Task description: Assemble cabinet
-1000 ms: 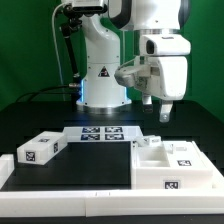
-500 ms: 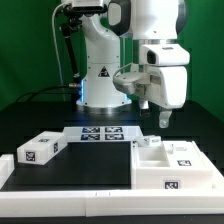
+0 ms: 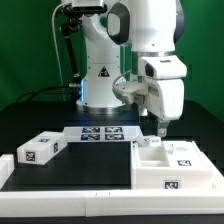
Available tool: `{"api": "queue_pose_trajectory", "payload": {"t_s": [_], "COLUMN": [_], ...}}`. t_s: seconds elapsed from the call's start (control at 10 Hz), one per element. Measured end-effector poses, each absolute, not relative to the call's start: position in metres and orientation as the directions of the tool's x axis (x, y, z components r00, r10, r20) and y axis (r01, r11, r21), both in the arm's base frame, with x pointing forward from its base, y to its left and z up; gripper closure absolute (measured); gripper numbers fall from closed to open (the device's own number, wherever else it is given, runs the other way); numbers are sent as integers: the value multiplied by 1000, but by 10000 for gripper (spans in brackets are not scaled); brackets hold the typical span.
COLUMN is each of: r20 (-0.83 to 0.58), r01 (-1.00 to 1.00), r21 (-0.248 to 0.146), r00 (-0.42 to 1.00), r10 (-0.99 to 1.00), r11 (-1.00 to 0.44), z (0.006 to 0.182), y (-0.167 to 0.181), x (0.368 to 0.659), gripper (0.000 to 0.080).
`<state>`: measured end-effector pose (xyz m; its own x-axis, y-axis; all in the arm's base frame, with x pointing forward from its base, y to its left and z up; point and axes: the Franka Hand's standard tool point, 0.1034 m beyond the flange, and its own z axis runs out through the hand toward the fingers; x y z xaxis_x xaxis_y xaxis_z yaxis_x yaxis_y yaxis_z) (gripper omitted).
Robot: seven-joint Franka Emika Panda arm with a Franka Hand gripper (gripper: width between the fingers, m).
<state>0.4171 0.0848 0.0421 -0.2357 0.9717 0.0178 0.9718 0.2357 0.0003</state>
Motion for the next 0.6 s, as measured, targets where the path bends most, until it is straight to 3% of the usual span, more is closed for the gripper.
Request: {"api": "queue_pose_trajectory", "payload": {"t_s": [0.6], "r20": [38], "r01": [974], "r21": [-46], "r00": [-222], "r10": [974], "r11": [223], "z": [19], "y": [89], "x": [407], "gripper": [2]}}
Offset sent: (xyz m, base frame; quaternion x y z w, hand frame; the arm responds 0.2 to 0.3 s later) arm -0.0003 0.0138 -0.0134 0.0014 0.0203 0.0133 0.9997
